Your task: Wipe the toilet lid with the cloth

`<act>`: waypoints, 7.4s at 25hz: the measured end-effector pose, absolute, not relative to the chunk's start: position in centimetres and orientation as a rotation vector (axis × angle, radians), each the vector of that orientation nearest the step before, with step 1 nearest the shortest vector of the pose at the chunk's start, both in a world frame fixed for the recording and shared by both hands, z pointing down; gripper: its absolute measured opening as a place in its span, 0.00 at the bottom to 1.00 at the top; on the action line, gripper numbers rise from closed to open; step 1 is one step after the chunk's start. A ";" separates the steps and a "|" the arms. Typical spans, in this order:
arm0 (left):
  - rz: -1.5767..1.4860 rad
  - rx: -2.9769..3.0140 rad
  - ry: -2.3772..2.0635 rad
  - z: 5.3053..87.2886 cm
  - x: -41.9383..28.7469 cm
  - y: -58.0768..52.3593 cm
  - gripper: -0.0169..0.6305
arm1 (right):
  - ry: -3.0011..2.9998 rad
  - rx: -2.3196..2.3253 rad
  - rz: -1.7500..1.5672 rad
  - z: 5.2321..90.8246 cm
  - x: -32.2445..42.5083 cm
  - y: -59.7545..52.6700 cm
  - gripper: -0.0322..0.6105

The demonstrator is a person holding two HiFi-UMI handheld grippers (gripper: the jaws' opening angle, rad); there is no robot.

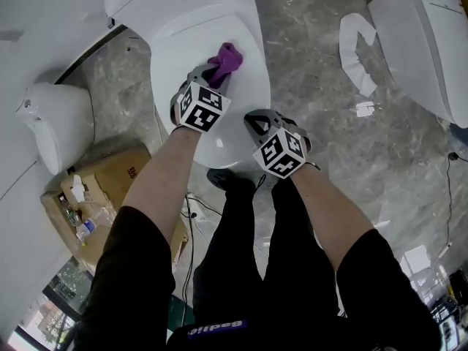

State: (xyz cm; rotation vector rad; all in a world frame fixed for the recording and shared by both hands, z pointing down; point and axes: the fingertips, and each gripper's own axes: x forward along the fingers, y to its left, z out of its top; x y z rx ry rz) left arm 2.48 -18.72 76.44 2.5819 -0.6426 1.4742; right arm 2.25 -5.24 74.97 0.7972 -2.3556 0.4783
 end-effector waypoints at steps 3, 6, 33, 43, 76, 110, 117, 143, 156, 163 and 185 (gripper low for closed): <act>1.455 2.625 -0.528 76.9 6.2 -17.1 0.15 | -2.349 0.788 0.477 75.5 1.9 -5.2 0.09; 1.455 2.666 -0.423 77.5 8.8 -15.7 0.15 | -2.342 0.774 0.468 75.9 1.7 -5.0 0.09; 1.390 2.533 -0.771 78.0 -15.7 -13.2 0.15 | -2.195 1.191 0.531 73.1 1.6 -1.7 0.10; 1.396 2.575 -0.768 78.4 -3.9 -11.4 0.15 | -2.239 1.152 0.573 73.1 4.0 3.5 0.10; 1.340 2.539 -0.846 79.4 -10.6 -3.1 0.15 | -2.266 1.241 0.588 67.7 3.0 10.7 0.10; 0.824 2.559 -0.873 55.9 7.2 15.6 0.15 | -2.357 1.219 0.481 52.6 13.7 25.1 0.10; 0.682 2.499 -1.016 45.4 -2.5 18.6 0.16 | -2.407 1.137 0.439 44.9 8.3 26.1 0.10; 0.034 2.672 -1.071 19.6 -10.9 22.9 0.15 | -2.660 1.077 0.393 24.4 -2.9 23.6 0.09; -0.021 2.786 -0.988 16.6 -9.6 25.4 0.15 | -2.786 1.005 0.376 21.0 -4.0 26.3 0.09; 0.004 2.820 -0.963 16.3 -8.7 25.9 0.15 | -2.792 0.996 0.375 21.0 -4.1 26.7 0.09; 0.027 2.832 -0.946 17.1 -7.5 26.3 0.15 | -2.786 1.007 0.383 21.8 -3.4 26.8 0.09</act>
